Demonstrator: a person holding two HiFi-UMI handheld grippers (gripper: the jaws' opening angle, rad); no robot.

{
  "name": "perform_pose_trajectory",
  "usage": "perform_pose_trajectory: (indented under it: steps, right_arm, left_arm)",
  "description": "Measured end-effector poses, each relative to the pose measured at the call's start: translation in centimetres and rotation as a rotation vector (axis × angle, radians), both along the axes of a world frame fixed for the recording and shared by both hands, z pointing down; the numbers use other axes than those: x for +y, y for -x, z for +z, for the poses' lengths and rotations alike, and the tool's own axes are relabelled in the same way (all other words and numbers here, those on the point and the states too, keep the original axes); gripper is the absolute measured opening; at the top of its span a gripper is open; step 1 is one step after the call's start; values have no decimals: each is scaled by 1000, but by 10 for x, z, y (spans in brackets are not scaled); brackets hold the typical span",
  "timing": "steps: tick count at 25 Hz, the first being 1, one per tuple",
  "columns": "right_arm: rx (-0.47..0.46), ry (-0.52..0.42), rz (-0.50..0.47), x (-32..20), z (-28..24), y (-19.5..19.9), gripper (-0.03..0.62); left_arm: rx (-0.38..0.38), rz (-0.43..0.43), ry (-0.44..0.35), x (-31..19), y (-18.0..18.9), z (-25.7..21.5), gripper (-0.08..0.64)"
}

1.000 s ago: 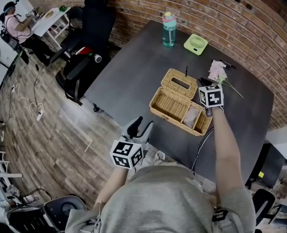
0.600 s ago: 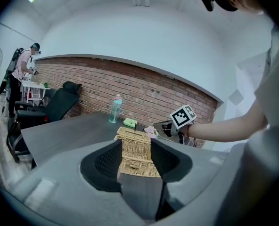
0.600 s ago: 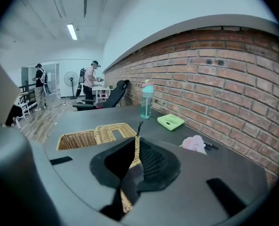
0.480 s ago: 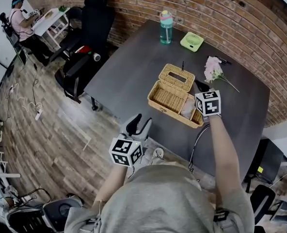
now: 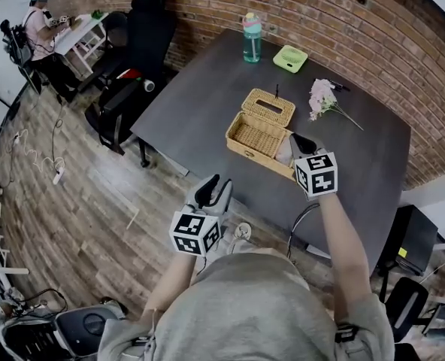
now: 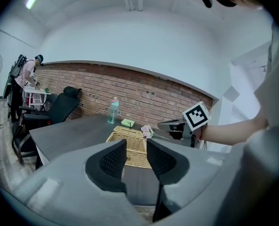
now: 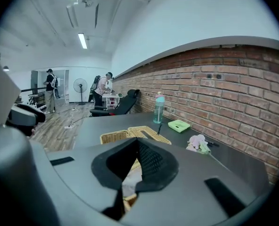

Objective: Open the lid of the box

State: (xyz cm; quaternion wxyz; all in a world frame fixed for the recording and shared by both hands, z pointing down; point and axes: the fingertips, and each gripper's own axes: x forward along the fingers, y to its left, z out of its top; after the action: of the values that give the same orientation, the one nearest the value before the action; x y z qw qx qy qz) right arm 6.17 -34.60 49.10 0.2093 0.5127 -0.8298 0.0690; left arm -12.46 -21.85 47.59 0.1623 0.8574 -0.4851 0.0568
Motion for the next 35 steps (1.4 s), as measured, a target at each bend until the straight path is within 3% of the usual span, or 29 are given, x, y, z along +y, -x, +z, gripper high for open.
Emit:
perform_pose_trajectory:
  steps: [4, 12, 23, 35]
  right_arm:
    - [-54, -12, -8, 38, -6, 10, 5]
    - [-65, -72, -50, 120, -14, 30, 3]
    - [-177, -47, -73, 234, -3, 41, 3]
    - [-224, -71, -46, 308, -4, 35, 3]
  left_arm:
    - [-2, -7, -18, 22, 0, -2, 115]
    - [-22, -25, -39, 69, 0, 0, 78]
    - [-17, -35, -47, 144, -15, 7, 49]
    - [2, -47, -60, 199, -23, 7, 34]
